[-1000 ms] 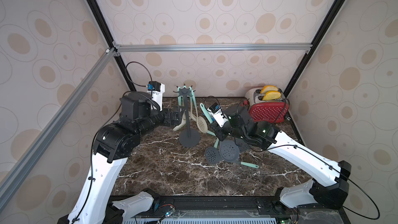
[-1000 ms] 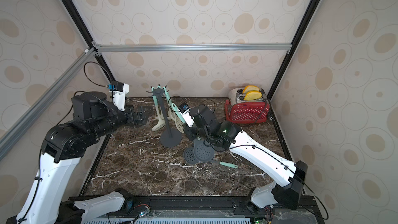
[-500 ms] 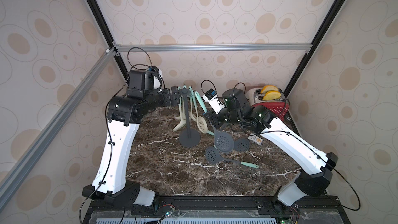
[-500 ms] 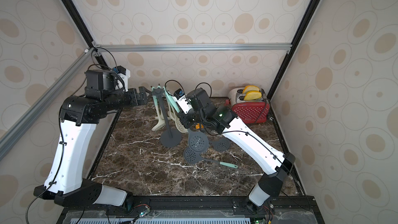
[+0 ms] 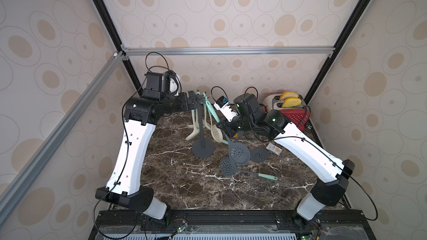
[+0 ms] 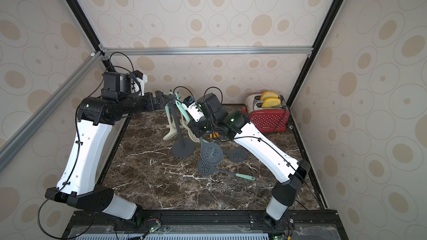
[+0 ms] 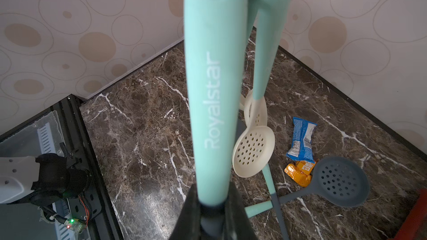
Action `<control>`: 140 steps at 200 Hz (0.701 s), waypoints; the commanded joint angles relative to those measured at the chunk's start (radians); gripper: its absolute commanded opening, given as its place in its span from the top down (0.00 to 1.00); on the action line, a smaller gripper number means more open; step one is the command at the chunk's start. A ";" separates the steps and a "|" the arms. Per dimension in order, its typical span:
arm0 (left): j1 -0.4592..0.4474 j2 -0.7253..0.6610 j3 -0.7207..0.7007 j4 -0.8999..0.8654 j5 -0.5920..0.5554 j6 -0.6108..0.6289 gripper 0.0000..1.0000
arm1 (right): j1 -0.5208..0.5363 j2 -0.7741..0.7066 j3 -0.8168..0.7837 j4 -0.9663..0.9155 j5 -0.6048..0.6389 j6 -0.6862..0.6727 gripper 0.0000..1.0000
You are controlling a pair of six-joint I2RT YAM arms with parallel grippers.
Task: Hang the skimmer on the kitchen utensil rack
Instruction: Hang the skimmer on the rack.
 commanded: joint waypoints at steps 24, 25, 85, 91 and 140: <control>0.008 0.010 0.001 -0.014 -0.044 0.041 0.01 | -0.005 0.037 0.052 -0.027 -0.008 0.001 1.00; 0.008 0.011 0.001 -0.014 -0.044 0.041 0.01 | -0.005 0.038 0.053 -0.027 -0.007 0.001 1.00; 0.008 0.004 -0.025 -0.008 -0.038 0.047 0.01 | -0.006 0.097 0.106 -0.084 0.020 0.001 1.00; 0.008 0.004 -0.026 -0.006 -0.038 0.047 0.01 | -0.005 0.103 0.112 -0.088 0.022 0.002 1.00; 0.008 -0.004 -0.040 0.002 -0.027 0.046 0.01 | -0.005 0.155 0.131 -0.085 0.040 0.003 1.00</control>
